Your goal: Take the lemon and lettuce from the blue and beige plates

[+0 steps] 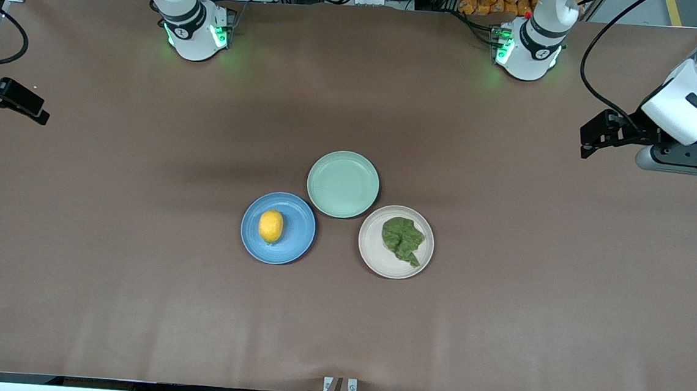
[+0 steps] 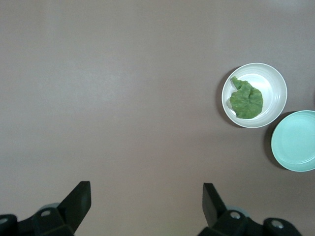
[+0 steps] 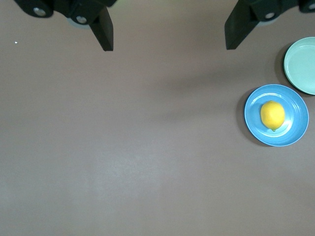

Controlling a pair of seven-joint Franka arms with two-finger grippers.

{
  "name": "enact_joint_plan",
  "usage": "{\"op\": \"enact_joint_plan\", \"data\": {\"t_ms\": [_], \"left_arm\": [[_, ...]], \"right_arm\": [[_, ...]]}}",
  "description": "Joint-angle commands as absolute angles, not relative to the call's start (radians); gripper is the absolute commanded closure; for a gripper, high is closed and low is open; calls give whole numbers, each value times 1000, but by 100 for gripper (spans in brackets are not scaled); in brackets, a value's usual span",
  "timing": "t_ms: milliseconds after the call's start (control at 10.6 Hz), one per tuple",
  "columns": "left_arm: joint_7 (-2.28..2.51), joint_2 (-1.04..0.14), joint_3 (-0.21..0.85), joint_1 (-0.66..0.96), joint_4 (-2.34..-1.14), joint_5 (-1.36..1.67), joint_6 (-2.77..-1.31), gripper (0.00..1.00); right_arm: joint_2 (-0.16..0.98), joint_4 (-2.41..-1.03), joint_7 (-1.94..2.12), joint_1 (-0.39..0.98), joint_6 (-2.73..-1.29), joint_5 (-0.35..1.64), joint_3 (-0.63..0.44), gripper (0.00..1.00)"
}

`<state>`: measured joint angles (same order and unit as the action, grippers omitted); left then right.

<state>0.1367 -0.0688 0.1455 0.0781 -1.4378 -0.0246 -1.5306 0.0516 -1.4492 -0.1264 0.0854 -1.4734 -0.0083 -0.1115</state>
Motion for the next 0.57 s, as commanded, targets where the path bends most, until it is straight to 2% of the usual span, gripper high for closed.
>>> {"op": "enact_joint_plan", "data": {"t_ms": [0, 472], "left_arm": [[109, -58, 152, 75, -1434, -48, -1514, 0], [113, -64, 155, 83, -1434, -44, -1516, 0]], "right_arm": [[64, -1433, -120, 97, -1480, -28, -115, 0], [66, -1433, -120, 103, -1483, -29, -115, 0]]}}
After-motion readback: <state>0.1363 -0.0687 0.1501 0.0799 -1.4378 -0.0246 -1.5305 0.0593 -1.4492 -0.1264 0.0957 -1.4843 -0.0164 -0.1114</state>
